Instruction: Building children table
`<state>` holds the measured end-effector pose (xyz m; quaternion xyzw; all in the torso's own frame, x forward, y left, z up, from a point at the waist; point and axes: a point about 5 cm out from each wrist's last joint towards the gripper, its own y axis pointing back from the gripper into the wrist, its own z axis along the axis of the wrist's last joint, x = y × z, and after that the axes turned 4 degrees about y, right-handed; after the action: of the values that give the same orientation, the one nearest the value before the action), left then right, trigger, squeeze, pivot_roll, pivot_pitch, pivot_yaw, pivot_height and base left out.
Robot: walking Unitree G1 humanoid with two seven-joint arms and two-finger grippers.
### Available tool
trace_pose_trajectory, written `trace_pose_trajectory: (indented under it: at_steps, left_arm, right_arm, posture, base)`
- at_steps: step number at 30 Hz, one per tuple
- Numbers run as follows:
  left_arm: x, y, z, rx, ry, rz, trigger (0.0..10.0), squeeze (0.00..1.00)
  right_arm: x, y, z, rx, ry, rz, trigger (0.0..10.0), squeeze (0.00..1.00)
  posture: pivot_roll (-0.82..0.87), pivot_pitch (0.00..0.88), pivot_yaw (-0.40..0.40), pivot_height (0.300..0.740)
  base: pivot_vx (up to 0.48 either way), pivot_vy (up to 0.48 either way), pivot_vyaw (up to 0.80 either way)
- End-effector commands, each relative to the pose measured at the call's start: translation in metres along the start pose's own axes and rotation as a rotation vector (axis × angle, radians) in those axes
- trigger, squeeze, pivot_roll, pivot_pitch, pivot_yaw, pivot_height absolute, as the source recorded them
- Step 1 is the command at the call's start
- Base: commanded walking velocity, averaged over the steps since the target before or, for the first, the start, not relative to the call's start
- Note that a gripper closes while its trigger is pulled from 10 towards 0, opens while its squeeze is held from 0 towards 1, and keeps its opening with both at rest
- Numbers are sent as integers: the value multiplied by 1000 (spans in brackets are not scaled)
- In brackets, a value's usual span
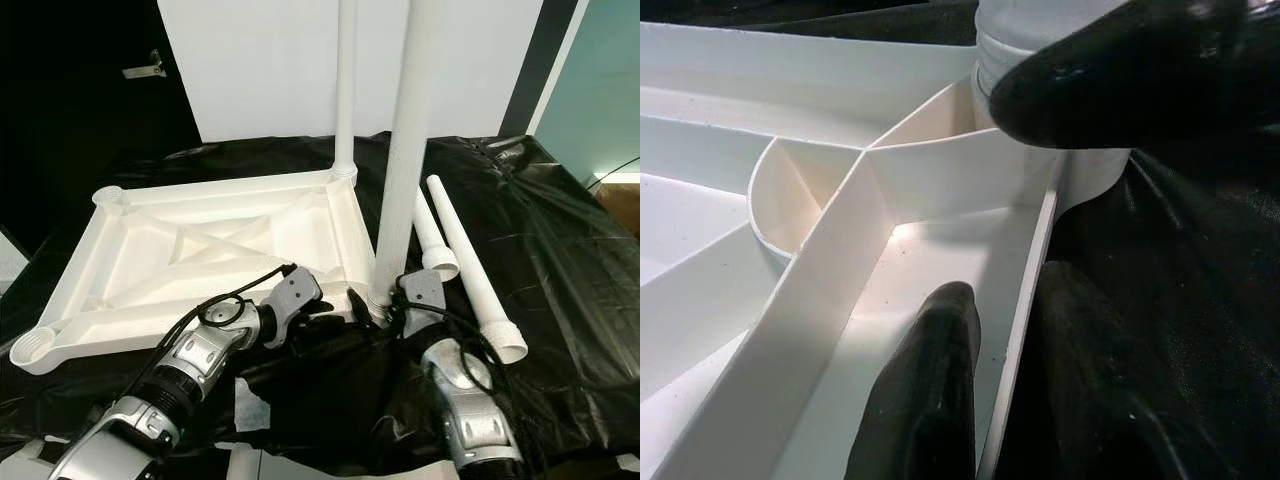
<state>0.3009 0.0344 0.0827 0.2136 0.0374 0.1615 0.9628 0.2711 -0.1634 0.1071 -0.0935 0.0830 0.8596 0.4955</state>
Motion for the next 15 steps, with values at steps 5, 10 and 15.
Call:
trace_pose_trajectory:
  at_steps: [5,10,15]
  left_arm:
    - [-20,-8,-40,151,109,-106,10000,0]
    - [-19,-7,-40,153,108,-101,10000,0]
    - [-18,-6,-42,155,110,-95,10000,0]
  right_arm:
    - [-14,-5,1,53,18,199,10000,0]
    - [-19,3,-6,129,13,347,0,0]
    - [-18,6,-10,154,16,405,0,0]
  posture:
    - [-82,0,15,740]
    - [-74,0,8,740]
    - [-71,0,8,740]
  base:
    - [0,0,0]
    - [0,0,0]
    - [0,0,0]
